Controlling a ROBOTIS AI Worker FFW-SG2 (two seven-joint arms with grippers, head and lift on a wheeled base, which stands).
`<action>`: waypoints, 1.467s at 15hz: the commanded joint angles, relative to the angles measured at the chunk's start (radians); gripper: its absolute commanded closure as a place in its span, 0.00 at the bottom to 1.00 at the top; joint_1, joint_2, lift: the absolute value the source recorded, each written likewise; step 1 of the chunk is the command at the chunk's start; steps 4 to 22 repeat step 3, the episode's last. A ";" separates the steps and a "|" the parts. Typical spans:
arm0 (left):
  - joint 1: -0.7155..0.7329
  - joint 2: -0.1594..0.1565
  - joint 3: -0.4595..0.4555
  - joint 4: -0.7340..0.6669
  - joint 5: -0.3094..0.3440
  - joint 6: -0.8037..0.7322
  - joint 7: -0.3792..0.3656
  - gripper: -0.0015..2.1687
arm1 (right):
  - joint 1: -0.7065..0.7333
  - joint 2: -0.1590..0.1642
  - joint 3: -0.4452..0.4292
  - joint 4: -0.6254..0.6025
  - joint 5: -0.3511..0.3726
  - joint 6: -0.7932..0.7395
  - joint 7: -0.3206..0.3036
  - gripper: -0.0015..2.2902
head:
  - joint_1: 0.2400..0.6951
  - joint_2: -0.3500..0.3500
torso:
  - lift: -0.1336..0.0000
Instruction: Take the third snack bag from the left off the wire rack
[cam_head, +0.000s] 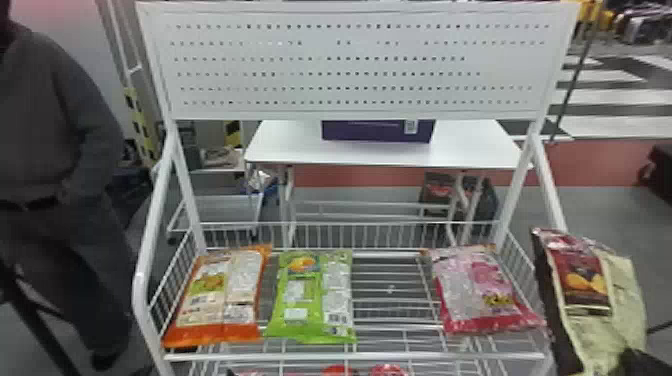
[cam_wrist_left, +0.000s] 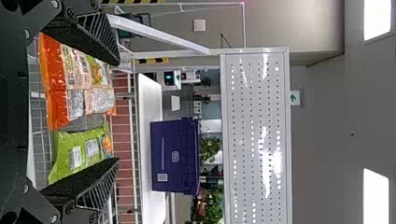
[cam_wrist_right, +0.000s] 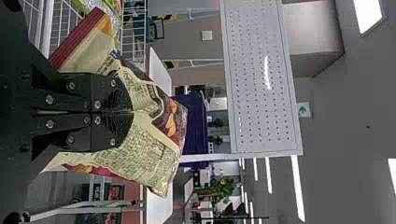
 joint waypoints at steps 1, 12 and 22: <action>-0.002 0.000 0.004 0.000 0.001 0.002 0.000 0.08 | 0.000 -0.003 0.000 0.000 0.000 0.001 0.000 0.98 | 0.57 0.50 | 1.00; -0.003 0.000 0.004 0.002 0.003 0.002 0.000 0.08 | -0.002 -0.003 0.000 0.000 0.000 0.001 0.000 0.98 | 0.57 0.50 | 1.00; -0.003 0.000 0.004 0.002 0.003 0.002 0.000 0.08 | -0.002 -0.003 0.000 0.000 0.000 0.001 0.000 0.98 | 0.57 0.50 | 1.00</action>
